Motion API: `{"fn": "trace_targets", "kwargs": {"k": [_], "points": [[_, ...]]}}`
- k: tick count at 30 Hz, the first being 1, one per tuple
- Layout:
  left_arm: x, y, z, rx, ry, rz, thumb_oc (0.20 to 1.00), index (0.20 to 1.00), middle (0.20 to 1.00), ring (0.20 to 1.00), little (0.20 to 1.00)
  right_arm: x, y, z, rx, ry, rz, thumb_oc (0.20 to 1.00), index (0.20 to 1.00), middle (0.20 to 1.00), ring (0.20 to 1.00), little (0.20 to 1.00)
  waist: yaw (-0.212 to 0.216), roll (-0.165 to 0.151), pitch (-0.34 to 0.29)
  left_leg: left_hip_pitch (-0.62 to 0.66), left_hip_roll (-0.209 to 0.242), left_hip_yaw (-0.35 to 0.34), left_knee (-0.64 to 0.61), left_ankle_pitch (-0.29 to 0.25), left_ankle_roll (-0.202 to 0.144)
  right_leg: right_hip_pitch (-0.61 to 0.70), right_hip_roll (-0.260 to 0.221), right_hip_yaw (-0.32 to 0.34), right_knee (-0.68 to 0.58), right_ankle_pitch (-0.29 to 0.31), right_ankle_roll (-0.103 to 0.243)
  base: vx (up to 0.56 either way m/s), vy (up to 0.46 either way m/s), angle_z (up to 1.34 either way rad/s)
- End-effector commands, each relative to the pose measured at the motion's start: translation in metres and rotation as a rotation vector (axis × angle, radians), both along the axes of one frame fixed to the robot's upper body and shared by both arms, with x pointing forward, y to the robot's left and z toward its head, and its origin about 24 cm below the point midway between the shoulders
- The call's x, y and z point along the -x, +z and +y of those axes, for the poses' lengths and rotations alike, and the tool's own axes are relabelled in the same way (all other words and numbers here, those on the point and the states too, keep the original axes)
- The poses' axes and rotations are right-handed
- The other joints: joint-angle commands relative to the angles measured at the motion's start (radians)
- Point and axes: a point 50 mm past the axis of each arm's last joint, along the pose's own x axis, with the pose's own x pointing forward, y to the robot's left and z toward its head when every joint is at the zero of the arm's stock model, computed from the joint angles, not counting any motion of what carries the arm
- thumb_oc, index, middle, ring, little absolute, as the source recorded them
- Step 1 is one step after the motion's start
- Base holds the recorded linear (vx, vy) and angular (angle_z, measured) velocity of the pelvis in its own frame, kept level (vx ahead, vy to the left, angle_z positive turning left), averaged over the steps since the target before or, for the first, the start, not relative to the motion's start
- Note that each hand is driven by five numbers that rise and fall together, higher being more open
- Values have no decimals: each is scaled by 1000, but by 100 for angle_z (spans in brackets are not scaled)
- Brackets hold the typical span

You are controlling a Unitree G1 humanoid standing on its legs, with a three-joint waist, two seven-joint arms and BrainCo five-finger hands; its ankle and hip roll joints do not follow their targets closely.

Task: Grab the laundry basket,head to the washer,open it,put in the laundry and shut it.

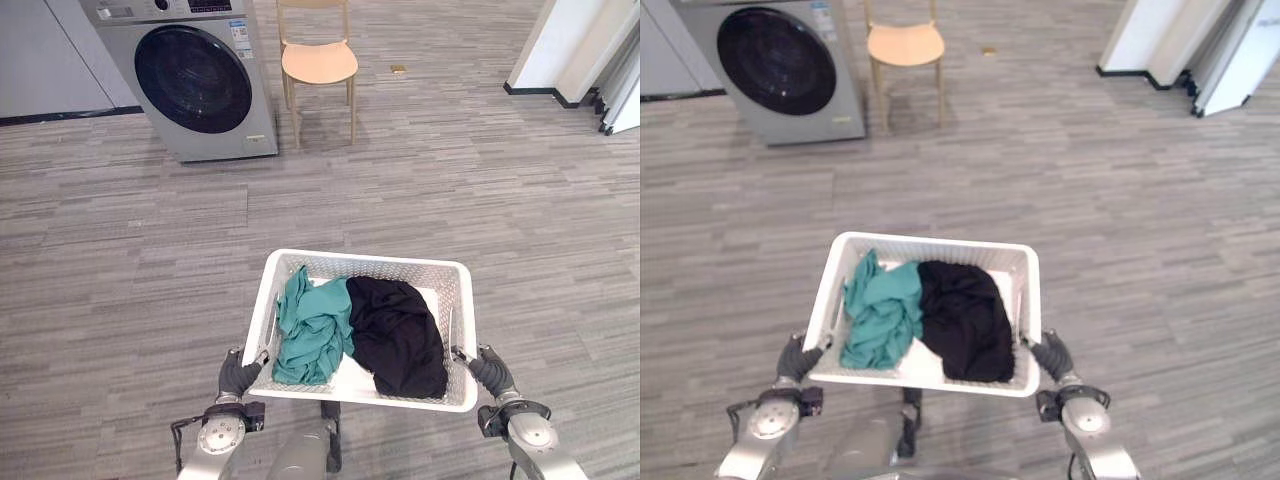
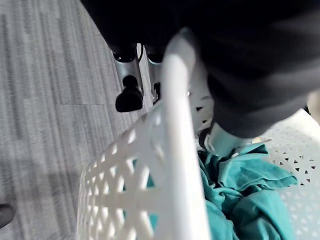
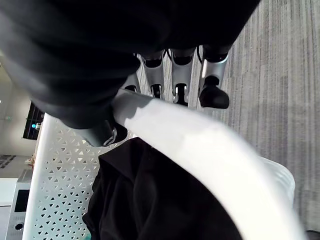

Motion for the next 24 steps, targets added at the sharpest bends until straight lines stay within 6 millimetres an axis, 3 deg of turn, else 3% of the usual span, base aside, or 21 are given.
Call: {"fn": "trace_targets", "kwargs": {"k": [1,5,6,7,10,16,17,18,19,20,21,22,24], "points": [[-16,28,-23,129,-119,-185,200,200,200,200,200,-41,68,28,-189,138,-385,200,200,200,200,200,19,15,-38,80,69,-18,-69,-50,-101,-149,43,-16,105,235,101,207,72,-26],[-16,30,-19,123,-101,-195,200,200,200,200,200,-43,70,33,-196,160,-389,200,200,200,200,200,9,26,-40,148,73,-8,-94,-86,-95,-211,14,-77,87,242,90,317,56,-3],[-16,32,-17,138,-79,-204,200,200,200,200,200,-46,72,35,-207,166,-389,200,200,200,200,200,-7,49,-33,221,87,-8,-114,-127,-99,-283,11,-144,-8,203,63,375,16,5],[-16,32,-17,138,-79,-204,200,200,200,200,200,-46,72,35,-207,166,-390,200,200,200,200,200,-8,49,-32,222,87,-9,-114,-127,-99,-282,11,-145,-9,204,63,630,-14,-8],[-13,28,-12,145,-35,-195,200,200,200,200,200,-46,71,32,-235,143,-384,200,200,200,200,200,-35,55,-3,322,86,-36,-123,-185,-113,-415,10,-171,-206,274,77,417,-68,-32],[-13,28,-11,141,-35,-197,200,200,200,200,200,-46,71,32,-237,142,-382,200,200,200,200,200,-41,59,3,344,90,-41,-124,-199,-121,-437,5,-180,-243,287,87,176,-56,43],[-14,29,-11,139,-31,-213,200,200,200,200,200,-42,68,31,-229,144,-377,200,200,200,200,200,-56,62,0,434,95,-83,-125,-269,-138,-475,-16,-169,-282,330,106,769,-278,50],[-14,29,-11,139,-30,-213,200,200,200,200,200,-42,68,31,-229,144,-377,200,200,200,200,200,-60,62,2,435,95,-87,-124,-269,-138,-471,-18,-173,-284,330,106,1327,-656,22],[-15,25,-20,184,-28,-204,200,200,200,200,200,-40,67,24,-219,120,-377,200,200,200,200,200,-80,83,-25,440,173,-122,11,-211,-198,-435,-2,-139,-212,363,60,789,-493,71],[-15,24,-22,200,-28,-200,200,200,200,200,200,-40,68,21,-212,114,-381,200,200,200,200,200,-89,91,-30,408,193,-129,77,-163,-214,-420,0,-153,-212,353,47,791,-495,119],[-15,24,-22,201,-28,-200,200,200,200,200,200,-40,68,21,-212,114,-381,200,200,200,200,200,-90,91,-30,406,194,-130,79,-163,-214,-420,0,-155,-212,353,47,490,-353,123],[-16,26,-25,216,-45,-209,200,200,200,200,200,-40,70,14,-208,90,-388,200,200,200,200,200,-87,82,-23,310,246,-88,295,-14,-223,-334,14,-183,-237,311,1,365,-261,56],[-16,27,-25,223,-44,-211,200,200,200,200,200,-38,68,11,-204,80,-380,200,200,200,200,200,-82,72,-22,280,249,-67,334,-15,-215,-299,17,-188,-255,292,-10,393,-240,-3]]}}
